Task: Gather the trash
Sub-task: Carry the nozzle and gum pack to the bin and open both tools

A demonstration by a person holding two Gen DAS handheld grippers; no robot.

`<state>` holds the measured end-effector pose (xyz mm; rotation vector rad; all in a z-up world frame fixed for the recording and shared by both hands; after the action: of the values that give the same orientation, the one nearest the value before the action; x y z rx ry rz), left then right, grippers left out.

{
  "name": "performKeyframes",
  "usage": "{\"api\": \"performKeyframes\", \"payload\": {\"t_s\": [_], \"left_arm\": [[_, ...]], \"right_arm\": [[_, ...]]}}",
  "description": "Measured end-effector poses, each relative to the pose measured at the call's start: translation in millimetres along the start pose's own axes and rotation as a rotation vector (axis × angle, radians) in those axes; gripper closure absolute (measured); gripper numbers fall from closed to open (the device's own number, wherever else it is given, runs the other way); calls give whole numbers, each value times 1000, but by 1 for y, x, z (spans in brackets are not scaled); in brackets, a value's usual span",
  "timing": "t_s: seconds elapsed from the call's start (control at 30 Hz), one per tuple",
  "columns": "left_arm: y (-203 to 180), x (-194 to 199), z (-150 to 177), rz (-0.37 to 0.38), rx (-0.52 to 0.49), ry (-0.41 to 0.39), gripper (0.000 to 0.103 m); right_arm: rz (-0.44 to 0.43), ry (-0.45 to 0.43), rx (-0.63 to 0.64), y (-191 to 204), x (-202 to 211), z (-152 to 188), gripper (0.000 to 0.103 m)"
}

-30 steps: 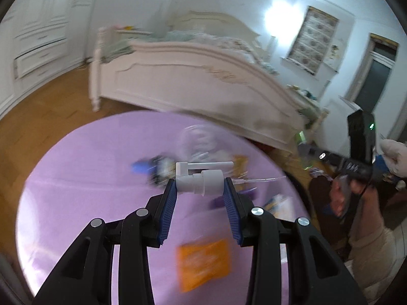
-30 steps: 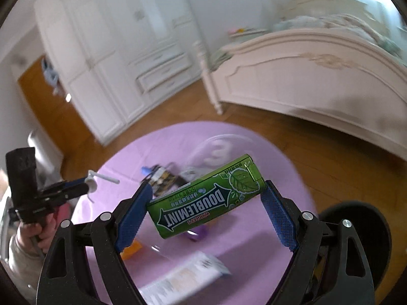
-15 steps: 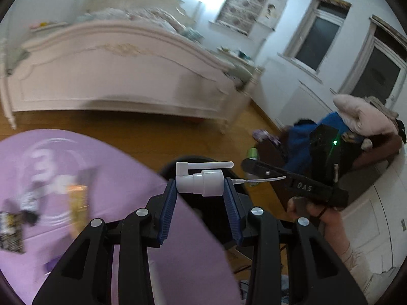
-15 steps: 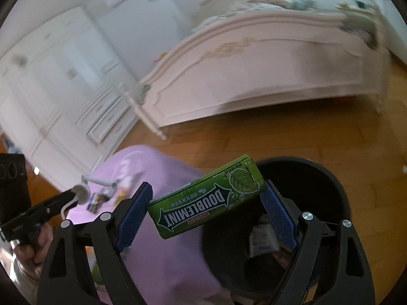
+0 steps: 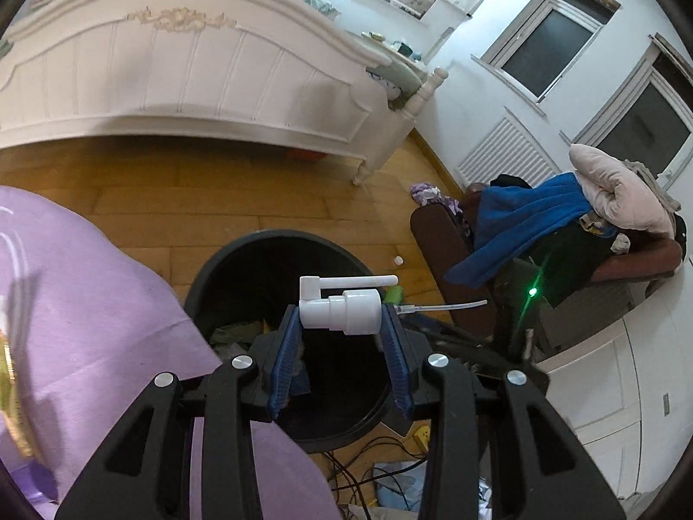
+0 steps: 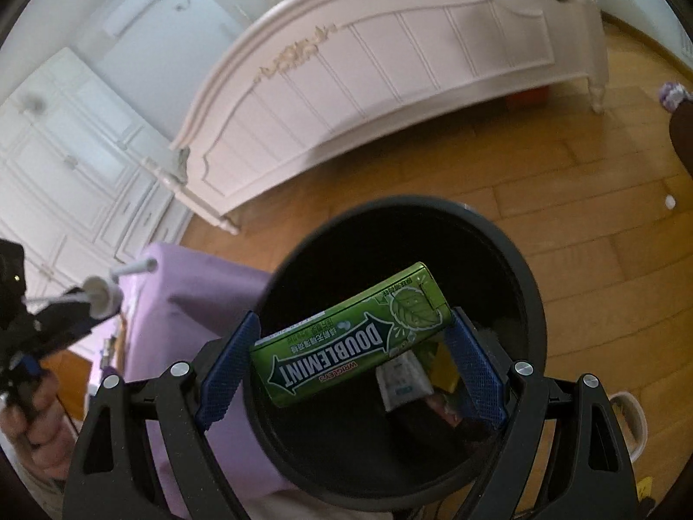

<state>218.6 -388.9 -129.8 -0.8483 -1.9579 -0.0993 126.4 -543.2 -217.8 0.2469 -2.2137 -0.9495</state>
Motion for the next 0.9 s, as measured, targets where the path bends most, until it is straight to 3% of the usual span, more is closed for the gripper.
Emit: {"api": "performKeyframes", "payload": {"t_s": [0.37,0.43,0.53,0.9], "left_arm": [[-3,-12,-1,-13,4,28,62],[-6,-9,-3,-11,4,17,44],[-6,1,-3,-19,-6,-14,31],[31,60,8,-41,47,-93,30]], "right_arm": [[28,48,-13,-13,-18,12,17],[49,49,-5,-14,-17,12,17],[75,39,11,-12,-13,11,15],[64,50,88,31,-13,17,13]]}}
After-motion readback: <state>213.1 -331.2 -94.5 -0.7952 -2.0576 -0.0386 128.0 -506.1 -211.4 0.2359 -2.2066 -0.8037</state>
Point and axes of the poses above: each gripper's, at about its wrist camera, not at the fingertips, and x roughly against the way its jaws point, y to its left, z to its underside, the point moved 8 cm from there along -x, roughly the way its jaws point, and after that the axes turned 15 degrees about -z, right-handed, at the moved point
